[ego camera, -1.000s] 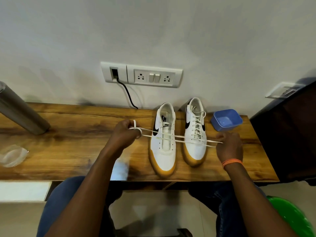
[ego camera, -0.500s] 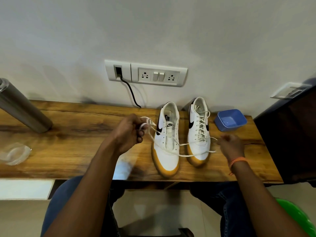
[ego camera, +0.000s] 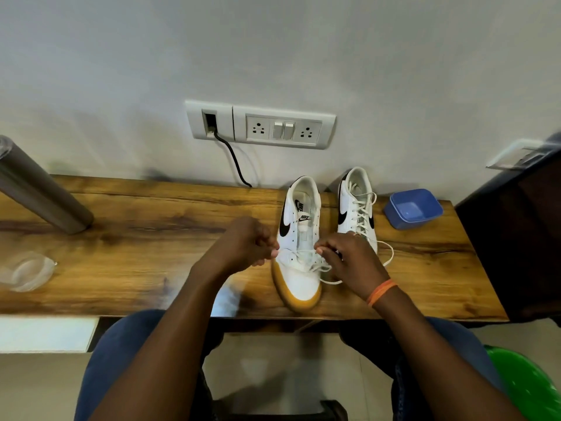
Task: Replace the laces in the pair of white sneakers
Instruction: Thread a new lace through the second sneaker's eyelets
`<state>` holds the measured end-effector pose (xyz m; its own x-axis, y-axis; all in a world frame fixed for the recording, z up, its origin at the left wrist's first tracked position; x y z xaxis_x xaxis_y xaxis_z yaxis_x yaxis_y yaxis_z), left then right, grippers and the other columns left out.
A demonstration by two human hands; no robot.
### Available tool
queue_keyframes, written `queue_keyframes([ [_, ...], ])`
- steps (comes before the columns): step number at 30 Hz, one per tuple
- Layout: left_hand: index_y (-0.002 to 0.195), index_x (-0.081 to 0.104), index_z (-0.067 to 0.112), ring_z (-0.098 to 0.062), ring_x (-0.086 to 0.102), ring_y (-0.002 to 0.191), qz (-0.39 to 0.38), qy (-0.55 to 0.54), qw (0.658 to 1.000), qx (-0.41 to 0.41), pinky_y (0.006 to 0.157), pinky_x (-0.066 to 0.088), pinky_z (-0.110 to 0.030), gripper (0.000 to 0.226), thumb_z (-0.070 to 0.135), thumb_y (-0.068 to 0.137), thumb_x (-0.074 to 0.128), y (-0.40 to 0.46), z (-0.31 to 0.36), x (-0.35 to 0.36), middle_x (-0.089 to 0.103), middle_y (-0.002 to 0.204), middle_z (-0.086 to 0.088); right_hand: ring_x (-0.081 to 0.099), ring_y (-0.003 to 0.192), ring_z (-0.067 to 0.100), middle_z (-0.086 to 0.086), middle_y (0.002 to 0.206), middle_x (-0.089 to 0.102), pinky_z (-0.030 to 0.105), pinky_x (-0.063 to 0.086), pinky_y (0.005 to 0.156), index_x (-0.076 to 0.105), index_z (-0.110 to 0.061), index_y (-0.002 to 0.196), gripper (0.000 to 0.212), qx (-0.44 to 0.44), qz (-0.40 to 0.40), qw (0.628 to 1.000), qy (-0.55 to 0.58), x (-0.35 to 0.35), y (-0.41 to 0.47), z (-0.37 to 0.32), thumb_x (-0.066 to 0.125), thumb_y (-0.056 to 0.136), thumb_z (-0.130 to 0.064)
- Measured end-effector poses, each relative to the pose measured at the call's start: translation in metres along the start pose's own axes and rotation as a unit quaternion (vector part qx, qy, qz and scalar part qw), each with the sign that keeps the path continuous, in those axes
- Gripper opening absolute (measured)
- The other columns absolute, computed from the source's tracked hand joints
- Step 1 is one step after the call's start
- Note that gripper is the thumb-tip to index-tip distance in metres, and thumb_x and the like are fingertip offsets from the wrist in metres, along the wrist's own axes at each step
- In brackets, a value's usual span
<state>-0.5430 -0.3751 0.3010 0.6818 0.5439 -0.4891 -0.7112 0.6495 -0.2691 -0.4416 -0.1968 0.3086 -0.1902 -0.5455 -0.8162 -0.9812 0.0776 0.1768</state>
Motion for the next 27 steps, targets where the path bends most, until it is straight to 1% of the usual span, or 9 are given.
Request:
queue_keyframes([
  [3, 0.071, 0.074, 0.010, -0.001, 0.059, 0.056, -0.002, 0.106, 0.994, -0.004, 0.053, 0.043, -0.015, 0.018, 0.020, 0.086, 0.074, 0.001, -0.004, 0.001, 0.072, 0.069, -0.001, 0.062, 0.074, 0.018, -0.005, 0.081, 0.071, 0.041, 0.051, 0.071, 0.072, -0.020, 0.084, 0.017, 0.019, -0.009, 0.998, -0.064, -0.012, -0.004, 0.020, 0.057, 0.091, -0.025],
  [6, 0.080, 0.068, 0.014, -0.009, 0.065, 0.070, -0.074, -0.118, 0.990, -0.003, 0.065, 0.048, -0.024, 0.018, 0.020, 0.095, 0.062, -0.003, 0.005, 0.007, 0.071, 0.075, -0.002, 0.063, 0.076, 0.018, -0.012, 0.080, 0.070, 0.043, 0.050, 0.075, 0.071, -0.026, 0.081, 0.021, 0.064, -0.028, 0.996, -0.048, -0.011, -0.007, 0.034, 0.054, 0.089, -0.036],
  [10, 0.087, 0.063, 0.008, -0.032, 0.067, 0.107, -0.119, -0.604, 0.786, 0.052, 0.083, 0.058, -0.039, 0.025, 0.022, 0.097, 0.044, -0.006, 0.044, 0.004, 0.070, 0.111, -0.017, 0.058, 0.065, 0.004, -0.007, 0.069, 0.065, 0.025, 0.049, 0.068, 0.073, -0.012, 0.085, 0.018, 0.147, -0.062, 0.968, 0.196, 0.011, -0.017, 0.022, 0.060, 0.096, -0.019],
  [14, 0.086, 0.060, 0.011, -0.025, 0.066, 0.112, 0.139, -0.736, 0.658, 0.072, 0.096, 0.053, -0.041, 0.021, 0.022, 0.097, 0.046, 0.008, 0.001, -0.049, 0.068, 0.119, -0.014, 0.054, 0.067, 0.020, -0.001, 0.066, 0.063, 0.025, 0.045, 0.067, 0.076, -0.010, 0.096, 0.022, 0.224, -0.098, 0.905, 0.348, 0.019, -0.021, 0.018, 0.056, 0.099, -0.018],
  [17, 0.089, 0.054, 0.019, -0.012, 0.064, 0.098, 0.379, -0.556, 0.737, 0.062, 0.091, 0.049, -0.030, 0.011, 0.021, 0.099, 0.054, -0.008, -0.031, -0.083, 0.066, 0.102, -0.003, 0.063, 0.076, 0.024, -0.001, 0.068, 0.067, 0.025, 0.049, 0.079, 0.074, -0.015, 0.086, 0.022, 0.213, -0.122, 0.917, 0.313, 0.005, -0.022, 0.029, 0.056, 0.098, -0.013],
  [19, 0.085, 0.053, 0.022, -0.006, 0.064, 0.103, 0.417, -0.372, 0.822, 0.106, 0.090, 0.047, -0.021, 0.014, 0.019, 0.098, 0.058, -0.017, -0.011, -0.078, 0.066, 0.102, -0.002, 0.063, 0.076, 0.016, 0.004, 0.070, 0.067, 0.026, 0.048, 0.082, 0.072, -0.016, 0.084, 0.023, 0.213, -0.127, 0.926, 0.284, 0.000, -0.025, 0.035, 0.055, 0.098, -0.013],
  [22, 0.081, 0.060, 0.022, 0.010, 0.059, 0.104, 0.308, -0.137, 0.932, 0.132, 0.091, 0.041, -0.019, 0.017, 0.012, 0.095, 0.061, -0.009, 0.027, -0.031, 0.069, 0.098, 0.011, 0.057, 0.071, 0.011, 0.008, 0.075, 0.064, 0.026, 0.045, 0.079, 0.071, -0.012, 0.087, 0.022, 0.231, -0.101, 0.916, 0.312, -0.001, -0.025, 0.037, 0.053, 0.099, -0.013],
  [25, 0.092, 0.067, 0.026, 0.008, 0.060, 0.097, 0.184, -0.049, 0.975, 0.118, 0.086, 0.042, -0.024, 0.006, 0.020, 0.091, 0.067, 0.000, 0.036, 0.014, 0.069, 0.095, 0.014, 0.055, 0.067, 0.003, 0.007, 0.075, 0.061, 0.013, 0.043, 0.069, 0.069, -0.009, 0.088, 0.023, 0.219, -0.095, 0.901, 0.363, 0.002, -0.019, 0.018, 0.050, 0.100, -0.011],
  [27, 0.120, 0.065, 0.028, -0.005, 0.059, 0.113, 0.080, -0.071, 0.988, 0.108, 0.091, 0.045, -0.025, 0.031, 0.031, 0.090, 0.069, 0.005, 0.035, 0.040, 0.067, 0.120, 0.010, 0.057, 0.067, -0.001, 0.002, 0.072, 0.063, 0.009, 0.043, 0.066, 0.068, -0.007, 0.088, 0.023, 0.212, -0.088, 0.890, 0.393, 0.004, -0.016, 0.010, 0.048, 0.100, -0.009],
])
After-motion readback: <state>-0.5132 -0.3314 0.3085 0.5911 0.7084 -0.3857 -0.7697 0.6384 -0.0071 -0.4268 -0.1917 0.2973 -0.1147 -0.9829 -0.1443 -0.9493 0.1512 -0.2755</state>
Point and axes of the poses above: each hand's wrist, its own y-axis towards the middle knuckle, its own x-axis out of the palm, z = x × y, the point moved 6 cm from there along y, towards the middle knuckle
